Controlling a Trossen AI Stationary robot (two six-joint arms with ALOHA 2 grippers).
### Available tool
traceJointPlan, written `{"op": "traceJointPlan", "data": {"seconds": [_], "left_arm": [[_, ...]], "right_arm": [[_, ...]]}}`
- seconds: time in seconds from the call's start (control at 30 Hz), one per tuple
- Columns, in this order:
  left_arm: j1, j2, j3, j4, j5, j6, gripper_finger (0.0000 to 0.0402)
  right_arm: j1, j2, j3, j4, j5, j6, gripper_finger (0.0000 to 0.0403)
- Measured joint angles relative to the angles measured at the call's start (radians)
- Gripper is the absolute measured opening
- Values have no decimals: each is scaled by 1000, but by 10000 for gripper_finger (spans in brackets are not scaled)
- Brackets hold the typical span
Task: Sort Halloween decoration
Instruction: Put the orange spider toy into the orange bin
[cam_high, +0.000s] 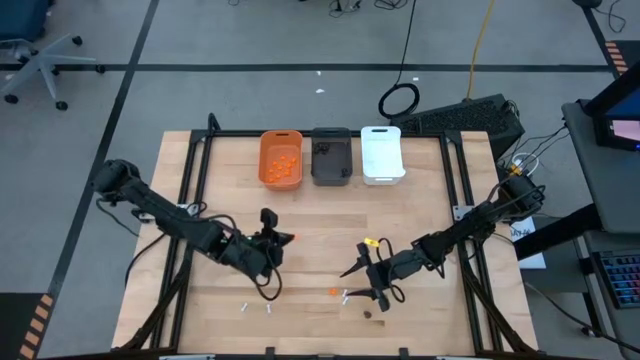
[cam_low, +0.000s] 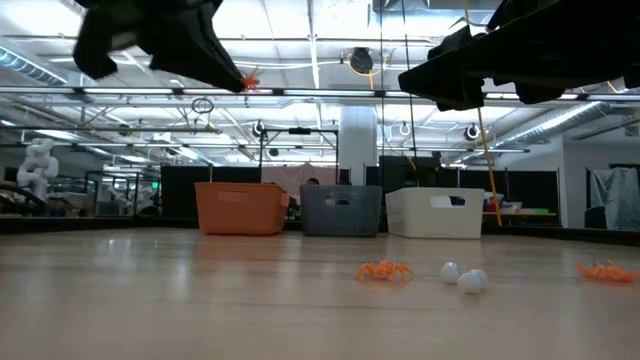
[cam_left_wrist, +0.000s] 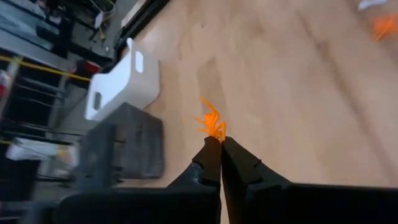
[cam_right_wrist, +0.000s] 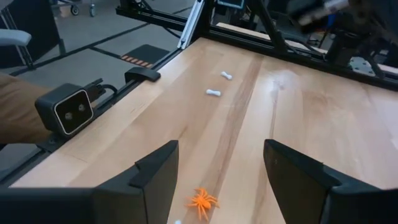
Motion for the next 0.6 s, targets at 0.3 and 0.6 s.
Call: {"op": "traceJointPlan", "data": {"seconds": [0.3, 0.6], "left_arm": [[60, 0, 0, -1, -5, 192, 0], [159, -32, 0, 15, 13, 225, 0]], "right_arm": [[-29, 0, 0, 6, 0, -64, 219], [-67, 0, 0, -6, -3, -101, 219]]}}
